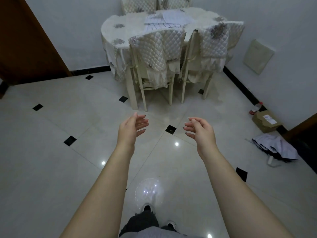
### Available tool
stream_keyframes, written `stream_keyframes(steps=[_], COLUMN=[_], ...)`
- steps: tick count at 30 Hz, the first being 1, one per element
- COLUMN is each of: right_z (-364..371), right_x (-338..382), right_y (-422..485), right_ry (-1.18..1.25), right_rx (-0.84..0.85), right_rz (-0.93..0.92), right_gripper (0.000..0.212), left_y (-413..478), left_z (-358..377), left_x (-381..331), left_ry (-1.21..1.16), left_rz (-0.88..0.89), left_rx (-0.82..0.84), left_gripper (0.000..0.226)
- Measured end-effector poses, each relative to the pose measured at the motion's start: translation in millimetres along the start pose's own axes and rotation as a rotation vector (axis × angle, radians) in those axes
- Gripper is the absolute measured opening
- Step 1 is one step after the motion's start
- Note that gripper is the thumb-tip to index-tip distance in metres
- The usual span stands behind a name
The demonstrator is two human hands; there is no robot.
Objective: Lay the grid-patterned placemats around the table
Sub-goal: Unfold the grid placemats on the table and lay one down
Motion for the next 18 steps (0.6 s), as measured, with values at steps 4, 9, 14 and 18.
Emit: stream_keyframes(steps=[4, 9, 14, 18], right_z=[12.5, 38.1, 76.5, 113.3], right_x=[4.9, 11.6, 28.0, 50.6], right_y=[36.1, 96.7, 166.5, 219.1], right_ry=[-0.008, -0.017, -0.045, -0.055], right_rx=[0.016, 0.028, 0.030, 0.022], right_rz=[0.013, 0.028, 0.015, 0.000], right_gripper=[0.018, 0.017, 0.016, 0.016], left_y=[34.6, 96.4, 174.5, 237.3], left_z=[12.7, 21.7, 28.3, 34.9], left_x=[-4.1, -6.9, -13.8, -34.3], left_ry=[-0.004, -0.003, -0.012, 0.009], left_rz=[-0.006, -0.023, -0.045, -0.056], left_rx=[-0.013, -0.031, -0.036, 0.000], left_gripper=[0.036, 0.037, 0.035, 0.034])
Point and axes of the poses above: each hand's wrist, its own y-axis towards the middle knuckle, its own z-axis out of the palm, x = y × z, the point moved 4 cm from there along y, towards the middle knuckle, and after that the axes turned 5 degrees about -y, right-handed, at the moved point
